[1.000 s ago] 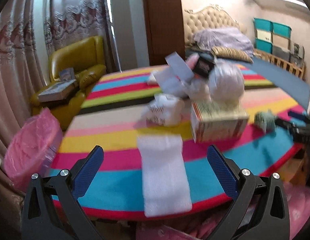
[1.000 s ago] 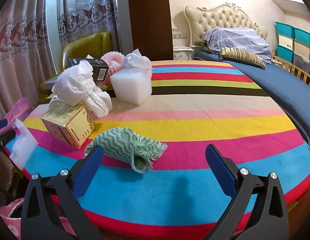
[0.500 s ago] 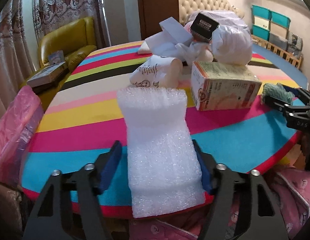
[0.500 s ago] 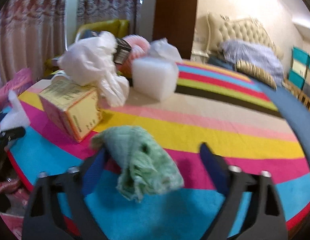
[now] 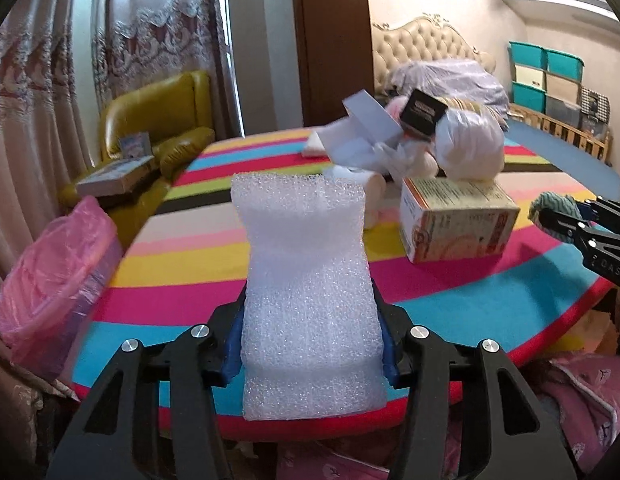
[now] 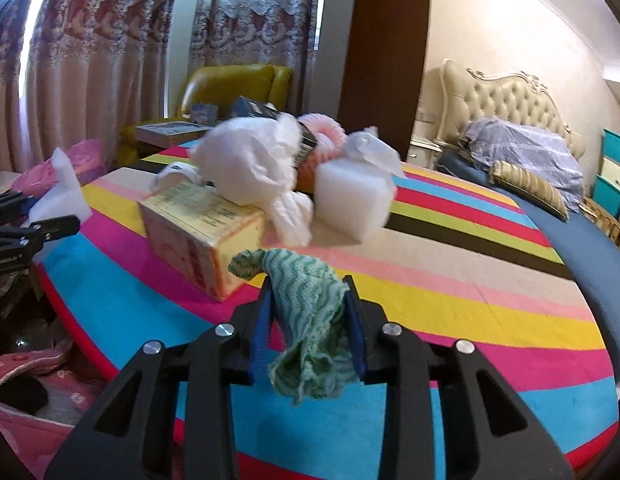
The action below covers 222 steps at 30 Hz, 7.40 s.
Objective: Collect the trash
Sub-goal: 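Grasp the white foam sheet with the left gripper while the right grasps the green cloth, then carry foam sheet and green cloth to the pink bin and release both, then grasp the beige printed box with the left gripper while the right grasps the white bag, then carry the beige box and white bag to the bin and release both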
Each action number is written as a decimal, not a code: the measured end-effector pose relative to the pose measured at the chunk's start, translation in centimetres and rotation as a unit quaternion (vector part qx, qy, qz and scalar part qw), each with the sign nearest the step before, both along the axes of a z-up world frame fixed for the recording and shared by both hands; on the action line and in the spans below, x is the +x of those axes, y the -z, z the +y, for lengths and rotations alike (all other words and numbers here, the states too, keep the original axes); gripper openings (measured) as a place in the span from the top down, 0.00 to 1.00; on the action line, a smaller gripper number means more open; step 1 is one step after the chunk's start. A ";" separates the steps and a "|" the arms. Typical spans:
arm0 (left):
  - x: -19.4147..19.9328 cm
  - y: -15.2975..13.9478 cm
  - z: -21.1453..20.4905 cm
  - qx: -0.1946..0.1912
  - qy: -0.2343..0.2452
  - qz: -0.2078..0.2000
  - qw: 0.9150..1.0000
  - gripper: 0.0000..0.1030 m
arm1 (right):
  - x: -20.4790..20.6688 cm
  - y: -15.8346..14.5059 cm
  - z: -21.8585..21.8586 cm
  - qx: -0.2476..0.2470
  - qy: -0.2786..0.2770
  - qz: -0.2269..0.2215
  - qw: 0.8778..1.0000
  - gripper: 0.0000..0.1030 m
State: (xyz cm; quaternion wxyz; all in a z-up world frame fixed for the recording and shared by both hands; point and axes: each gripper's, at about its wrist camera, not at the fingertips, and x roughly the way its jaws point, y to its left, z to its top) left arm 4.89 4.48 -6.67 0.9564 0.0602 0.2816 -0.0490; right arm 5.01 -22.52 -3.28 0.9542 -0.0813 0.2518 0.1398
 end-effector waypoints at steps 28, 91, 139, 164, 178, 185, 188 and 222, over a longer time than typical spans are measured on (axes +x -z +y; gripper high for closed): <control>-5.2 -5.3 17.7 -0.036 -0.200 -0.101 0.974 0.52 | 3.3 -7.1 22.2 0.030 -0.278 0.055 0.959 0.68; -4.8 -6.8 16.9 -0.082 -0.204 -0.144 0.965 0.07 | 5.6 -11.3 21.1 0.090 -0.222 0.056 0.969 0.11; 9.7 -1.2 -9.1 -0.058 0.001 0.041 0.997 0.29 | 2.4 0.3 -4.0 0.061 0.036 0.039 0.997 0.69; 5.7 -0.7 -5.9 -0.040 0.027 0.026 0.998 0.51 | 1.2 0.0 -2.0 0.041 0.005 0.028 0.999 0.69; 2.8 -2.3 -4.1 -0.042 0.032 -0.028 0.998 0.51 | 0.8 -1.3 -0.5 0.035 -0.016 0.011 0.999 0.69; 1.3 -3.4 -2.8 -0.036 0.021 -0.068 0.997 0.51 | 1.0 -2.8 1.9 0.025 -0.049 0.003 0.998 0.69; 0.9 -3.8 -2.0 -0.038 0.014 -0.079 0.996 0.51 | 1.2 -3.3 3.2 0.017 -0.063 0.000 0.998 0.69; -5.1 -6.1 16.7 -0.054 -0.192 -0.130 0.971 0.51 | 4.5 -7.5 26.4 -0.034 -0.272 -0.004 0.962 0.68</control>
